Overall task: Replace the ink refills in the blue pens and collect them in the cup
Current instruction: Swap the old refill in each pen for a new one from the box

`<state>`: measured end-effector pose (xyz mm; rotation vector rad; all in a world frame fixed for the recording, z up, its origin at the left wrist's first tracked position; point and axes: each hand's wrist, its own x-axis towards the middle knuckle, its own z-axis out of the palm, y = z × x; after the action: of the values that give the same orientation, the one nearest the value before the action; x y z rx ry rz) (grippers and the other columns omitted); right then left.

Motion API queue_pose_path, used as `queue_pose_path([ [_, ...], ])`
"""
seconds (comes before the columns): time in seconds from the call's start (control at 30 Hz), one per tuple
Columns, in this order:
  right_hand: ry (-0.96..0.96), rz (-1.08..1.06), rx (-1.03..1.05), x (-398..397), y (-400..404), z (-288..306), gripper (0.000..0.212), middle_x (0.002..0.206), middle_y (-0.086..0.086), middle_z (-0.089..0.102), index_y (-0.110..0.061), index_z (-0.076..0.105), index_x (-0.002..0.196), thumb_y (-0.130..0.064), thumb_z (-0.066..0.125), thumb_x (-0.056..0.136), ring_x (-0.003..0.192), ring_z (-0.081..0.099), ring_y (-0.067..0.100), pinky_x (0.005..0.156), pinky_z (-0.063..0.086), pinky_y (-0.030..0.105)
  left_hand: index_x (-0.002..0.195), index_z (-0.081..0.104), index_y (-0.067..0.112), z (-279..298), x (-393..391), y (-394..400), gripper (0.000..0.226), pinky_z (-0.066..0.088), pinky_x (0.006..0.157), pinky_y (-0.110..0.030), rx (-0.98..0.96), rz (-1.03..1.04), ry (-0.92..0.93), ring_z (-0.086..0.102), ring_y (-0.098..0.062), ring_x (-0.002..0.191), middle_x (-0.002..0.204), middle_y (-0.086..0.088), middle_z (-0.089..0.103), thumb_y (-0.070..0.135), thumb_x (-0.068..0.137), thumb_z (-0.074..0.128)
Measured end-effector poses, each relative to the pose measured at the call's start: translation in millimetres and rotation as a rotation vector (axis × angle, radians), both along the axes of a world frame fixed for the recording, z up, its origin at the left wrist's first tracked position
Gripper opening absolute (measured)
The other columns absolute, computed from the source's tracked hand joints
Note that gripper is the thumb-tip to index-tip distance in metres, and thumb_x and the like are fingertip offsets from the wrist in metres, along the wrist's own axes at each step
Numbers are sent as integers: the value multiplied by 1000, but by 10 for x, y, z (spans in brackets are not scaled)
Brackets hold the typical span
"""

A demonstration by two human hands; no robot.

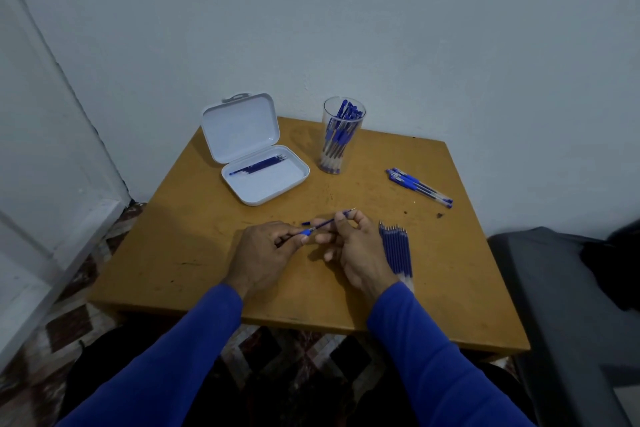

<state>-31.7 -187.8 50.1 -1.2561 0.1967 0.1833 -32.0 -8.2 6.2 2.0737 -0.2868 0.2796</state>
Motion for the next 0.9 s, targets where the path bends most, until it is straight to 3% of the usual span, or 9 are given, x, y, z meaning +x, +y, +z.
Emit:
queue_pose_path([
  [0.1, -44, -102, -25, 26, 10, 10, 16, 98, 19, 76, -7, 48, 117, -19, 41, 110, 69, 72, 21, 47, 55, 25, 99, 81, 24, -1, 7, -4, 12, 47, 61, -17, 7, 2, -4, 65, -6, 72, 77, 18, 70, 28, 90, 75],
  [0.2, -64, -371, -92, 70, -19, 72, 11, 86, 12, 76, -15, 53, 113, -21, 45, 108, 60, 68, 17, 44, 54, 27, 102, 80, 23, 0, 3, -1, 14, 48, 63, -16, 30, -3, -2, 65, -4, 75, 81, 20, 70, 28, 90, 75],
  [0.27, -92, -552, -246, 106, -89, 81, 10, 80, 7, 74, -19, 60, 109, -26, 54, 105, 58, 66, 15, 47, 53, 29, 105, 80, 24, -7, 3, 0, 16, 48, 65, -15, 28, -8, 4, 65, -3, 77, 83, 20, 70, 28, 91, 74],
  [0.33, -132, -613, -550, 129, -204, 51, 14, 84, 1, 72, -21, 67, 107, -32, 63, 100, 72, 69, 13, 62, 60, 32, 106, 80, 25, -11, 2, -4, 17, 50, 67, -18, 25, -16, 11, 65, -4, 78, 84, 20, 71, 28, 91, 74],
  [0.4, -137, -524, -855, 115, -307, 17, 18, 97, -5, 71, -21, 71, 110, -34, 67, 97, 87, 66, 8, 78, 58, 29, 106, 79, 25, -12, 5, -5, 17, 53, 67, -22, 29, -17, 9, 66, -5, 78, 83, 20, 71, 28, 91, 74],
  [0.5, -84, -346, -1107, 71, -400, -44, 23, 101, -7, 67, -18, 71, 117, -29, 67, 97, 91, 59, 5, 81, 49, 21, 106, 80, 25, -17, 6, -1, 16, 55, 67, -27, 26, -20, 10, 66, -7, 77, 83, 19, 71, 29, 91, 73],
  [0.67, -12, -204, -1270, 16, -439, -122, 19, 96, -7, 57, -20, 67, 115, -30, 61, 101, 85, 57, 8, 72, 45, 22, 107, 79, 26, -29, 2, -3, 17, 51, 66, -22, 46, -19, 11, 65, -4, 77, 84, 20, 71, 29, 92, 73],
  [0.9, -23, -163, -1328, -19, -422, -110, 20, 111, -3, 61, -21, 63, 117, -30, 62, 100, 100, 59, 12, 91, 55, 34, 109, 78, 28, -17, -6, -2, 18, 50, 67, -19, 51, -20, 20, 65, -1, 79, 87, 20, 71, 30, 92, 72],
])
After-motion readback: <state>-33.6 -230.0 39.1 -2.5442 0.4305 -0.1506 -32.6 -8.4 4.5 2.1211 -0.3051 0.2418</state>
